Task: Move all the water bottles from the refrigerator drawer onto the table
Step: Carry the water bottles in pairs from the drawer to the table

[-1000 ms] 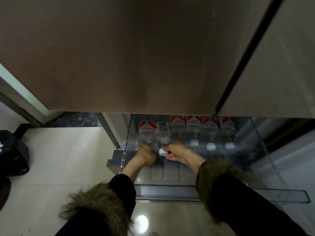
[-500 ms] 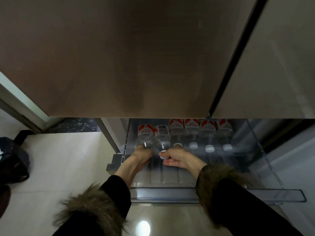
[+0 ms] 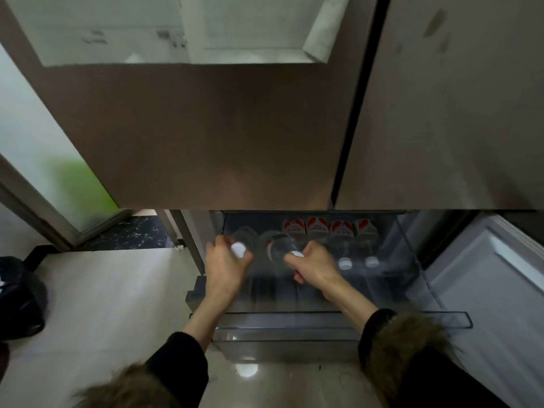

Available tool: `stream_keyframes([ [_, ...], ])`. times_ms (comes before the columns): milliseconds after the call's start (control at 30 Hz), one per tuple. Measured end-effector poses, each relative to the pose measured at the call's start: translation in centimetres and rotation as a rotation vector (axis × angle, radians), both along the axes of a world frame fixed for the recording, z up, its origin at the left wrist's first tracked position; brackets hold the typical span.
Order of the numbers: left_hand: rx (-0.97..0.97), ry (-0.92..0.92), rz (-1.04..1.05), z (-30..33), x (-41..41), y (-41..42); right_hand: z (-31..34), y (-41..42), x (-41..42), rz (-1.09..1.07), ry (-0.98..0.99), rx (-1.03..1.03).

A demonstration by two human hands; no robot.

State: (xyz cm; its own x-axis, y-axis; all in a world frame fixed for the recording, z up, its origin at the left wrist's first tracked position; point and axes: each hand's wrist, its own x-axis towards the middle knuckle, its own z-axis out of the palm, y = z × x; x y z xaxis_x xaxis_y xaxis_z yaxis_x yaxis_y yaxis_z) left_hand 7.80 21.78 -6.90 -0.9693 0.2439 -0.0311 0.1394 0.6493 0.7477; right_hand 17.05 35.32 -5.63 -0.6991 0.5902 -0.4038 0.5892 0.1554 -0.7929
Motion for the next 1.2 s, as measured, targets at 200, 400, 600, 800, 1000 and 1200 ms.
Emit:
stream_keyframes([
  [200, -0.090, 0.233, -0.119, 3.5, -0.2, -1.6, 3.5, -0.8, 1.6, 0.060, 0.081, 0.419],
  [400, -0.001, 0.216, -0.122, 2.7, 0.4, -2.8, 2.7, -1.8, 1.4, 0.138, 0.105, 0.486],
  [600, 0.052, 0.108, -0.162, 1.7, 0.8, -3.3, 1.0, -2.2, 2.0, 0.233, 0.140, 0.491],
  [800, 0.005, -0.014, -0.234, -0.2, 0.6, -3.0, -0.7, -1.0, 2.1, 0.437, -0.014, 0.382],
  [1000, -0.058, -0.034, -0.313, -1.0, -0.6, -3.5, -1.2, -1.0, 1.8, 0.440, 0.016, 0.321],
  [1200, -0.046, 0.036, -0.330, -0.8, -1.0, -4.1, -1.1, -1.4, 2.1, 0.413, 0.068, 0.455],
])
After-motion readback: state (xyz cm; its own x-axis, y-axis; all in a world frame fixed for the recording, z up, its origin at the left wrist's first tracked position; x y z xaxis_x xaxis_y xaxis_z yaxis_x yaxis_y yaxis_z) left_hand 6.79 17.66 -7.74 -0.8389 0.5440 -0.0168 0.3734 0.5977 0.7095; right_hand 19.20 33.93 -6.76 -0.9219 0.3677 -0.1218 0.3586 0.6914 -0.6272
